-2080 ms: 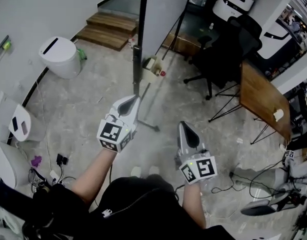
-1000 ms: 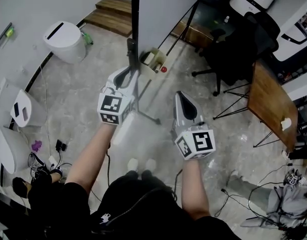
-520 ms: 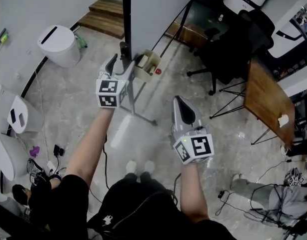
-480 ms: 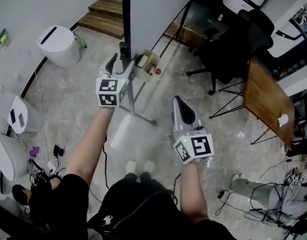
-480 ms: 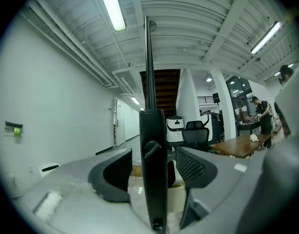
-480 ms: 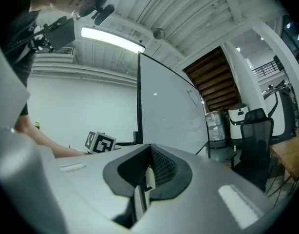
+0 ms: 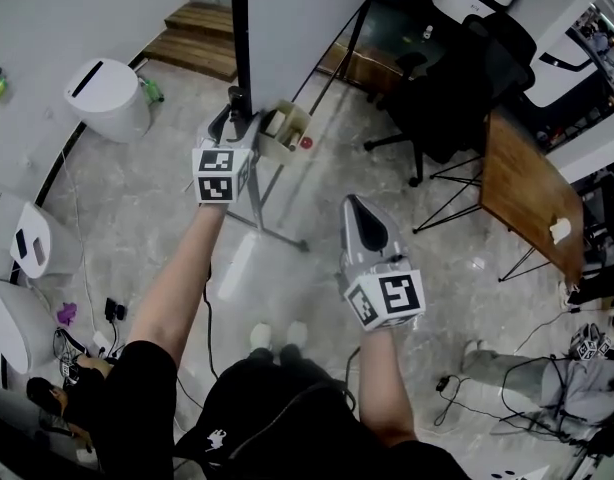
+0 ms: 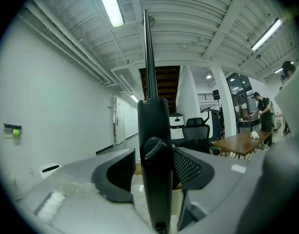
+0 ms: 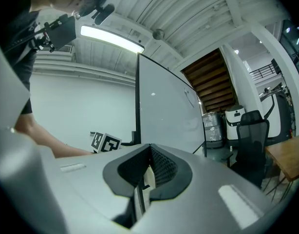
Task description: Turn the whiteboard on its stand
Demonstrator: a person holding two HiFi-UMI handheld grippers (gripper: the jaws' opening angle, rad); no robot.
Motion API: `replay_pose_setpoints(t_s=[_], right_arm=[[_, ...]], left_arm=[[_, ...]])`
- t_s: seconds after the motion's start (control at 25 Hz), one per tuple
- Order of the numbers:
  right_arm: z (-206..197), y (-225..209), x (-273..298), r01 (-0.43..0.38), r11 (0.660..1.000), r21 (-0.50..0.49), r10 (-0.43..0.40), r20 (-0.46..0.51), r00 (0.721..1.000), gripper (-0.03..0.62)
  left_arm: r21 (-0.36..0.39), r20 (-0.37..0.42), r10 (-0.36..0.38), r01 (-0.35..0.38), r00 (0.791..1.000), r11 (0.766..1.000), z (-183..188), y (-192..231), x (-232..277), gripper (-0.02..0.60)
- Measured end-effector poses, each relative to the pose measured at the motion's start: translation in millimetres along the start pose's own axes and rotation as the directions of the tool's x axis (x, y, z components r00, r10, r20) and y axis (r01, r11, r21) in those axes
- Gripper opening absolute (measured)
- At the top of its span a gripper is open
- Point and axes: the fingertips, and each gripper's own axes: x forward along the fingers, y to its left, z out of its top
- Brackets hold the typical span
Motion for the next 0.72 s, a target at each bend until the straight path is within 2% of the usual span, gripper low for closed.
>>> replay_pose_setpoints(t_s=[0.12, 0.44, 0.72], right_arm=[[-1, 0, -4, 0.010, 1.000, -0.002, -0.010, -0.001, 1.000, 0.006], [4, 2, -19, 0.034, 0.999, -0.013, -0.034, 0.008, 0.999, 0.006], [4, 5, -32, 0.044, 0.999, -0.007, -0.044, 0.010, 0.999, 0.006]], left_arm=[[0.002, -0.001, -0.007, 0.007, 1.000, 1.000, 0, -2, 2, 0.215], [-0.062, -0.008, 0.004, -0.004, 1.000, 0.998, -2, -1, -3, 0.201], [-0.090, -0.024, 0.032, -0.034, 0.999, 0.995, -3, -3, -10, 0.198]])
